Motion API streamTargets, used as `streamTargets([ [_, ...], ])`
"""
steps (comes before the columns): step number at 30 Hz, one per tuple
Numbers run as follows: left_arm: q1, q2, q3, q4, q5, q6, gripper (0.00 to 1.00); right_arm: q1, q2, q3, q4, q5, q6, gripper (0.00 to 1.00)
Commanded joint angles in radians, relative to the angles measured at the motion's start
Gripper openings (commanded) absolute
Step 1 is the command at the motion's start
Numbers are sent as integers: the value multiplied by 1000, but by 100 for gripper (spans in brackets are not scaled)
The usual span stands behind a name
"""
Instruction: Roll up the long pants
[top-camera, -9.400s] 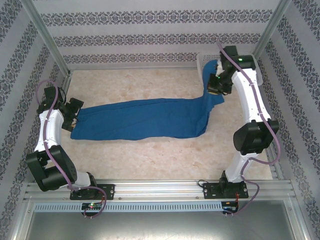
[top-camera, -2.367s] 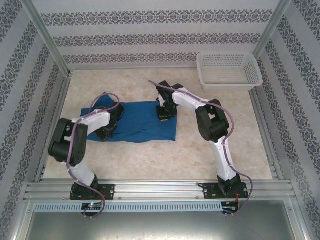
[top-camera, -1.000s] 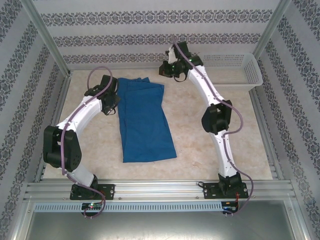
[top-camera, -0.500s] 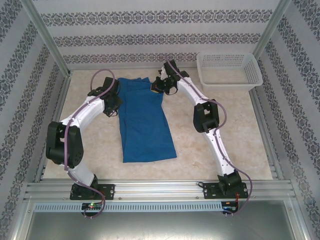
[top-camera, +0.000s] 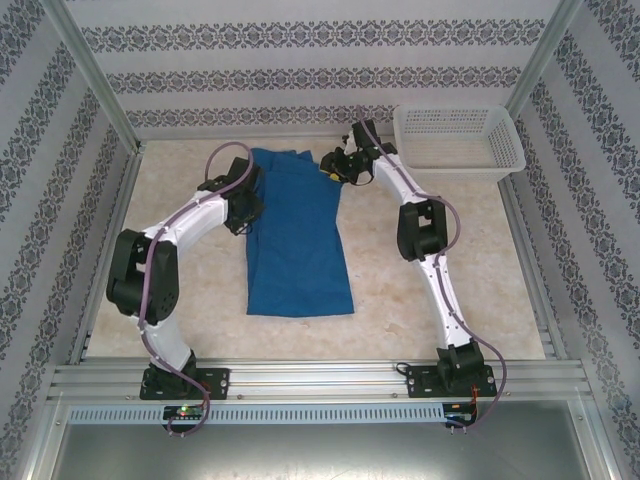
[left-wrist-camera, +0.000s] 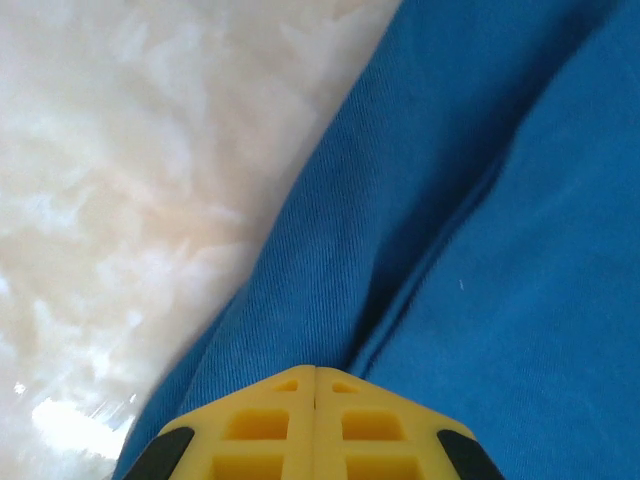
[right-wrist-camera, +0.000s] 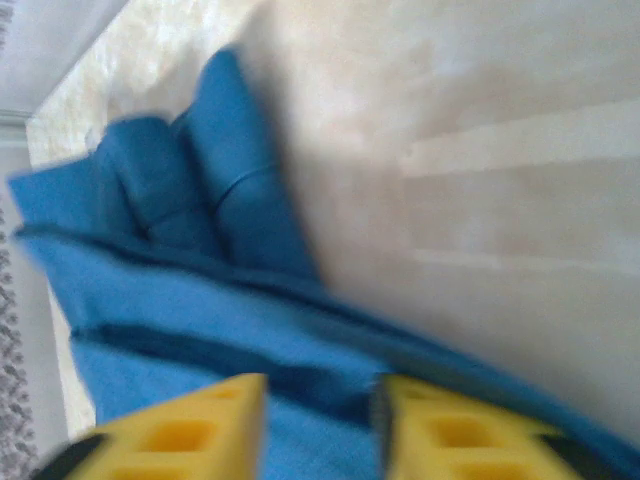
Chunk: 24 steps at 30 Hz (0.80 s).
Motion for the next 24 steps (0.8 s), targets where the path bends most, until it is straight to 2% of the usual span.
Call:
streamTargets([
  [1, 9, 95, 171, -5, -55, 139, 0, 20, -296, -173, -69, 58, -171, 57],
  [5, 15, 320, 426, -64, -41, 231, 0, 81, -605, -493, -75, 127, -299, 58],
  [6, 13, 367, 471, -72, -19, 227, 0, 104, -678, -577, -77, 145, -333, 60],
  [7, 15, 403, 508, -76, 2, 214, 0, 132, -751, -641, -93, 179, -366, 67],
  [11, 15, 345, 466, -30, -10, 165, 0, 284, -971, -842, -173, 388, -487, 74],
  [12, 16, 298, 429, -17, -28, 167, 11, 333, -1026, -900, -179, 469, -517, 75],
  [15, 21, 134, 303, -34, -103, 170, 87, 461, -1157, -1060, -157, 659, -562, 77],
  [16, 23, 69, 247, -38, -122, 175, 100, 510, -1191, -1109, -154, 721, -568, 78],
  [20, 30, -195, 22, -93, -191, 116, 100, 671, -1274, -1304, -100, 863, -594, 82],
  [24, 22, -480, -235, -66, -126, 7, 100, 773, -1294, -1450, -18, 940, -605, 88],
])
